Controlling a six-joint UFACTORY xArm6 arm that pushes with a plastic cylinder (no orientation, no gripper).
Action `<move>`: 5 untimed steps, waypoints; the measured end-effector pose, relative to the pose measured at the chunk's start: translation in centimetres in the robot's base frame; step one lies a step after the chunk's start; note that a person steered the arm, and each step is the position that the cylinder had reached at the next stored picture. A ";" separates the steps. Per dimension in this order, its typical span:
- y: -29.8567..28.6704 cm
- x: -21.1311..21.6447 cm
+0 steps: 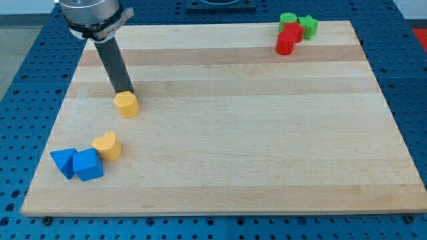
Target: Move the yellow hexagon to the top of the yellow heart
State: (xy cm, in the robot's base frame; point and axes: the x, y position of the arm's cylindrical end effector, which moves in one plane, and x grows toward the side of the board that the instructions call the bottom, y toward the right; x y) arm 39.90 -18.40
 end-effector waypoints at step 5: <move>2.5 7.5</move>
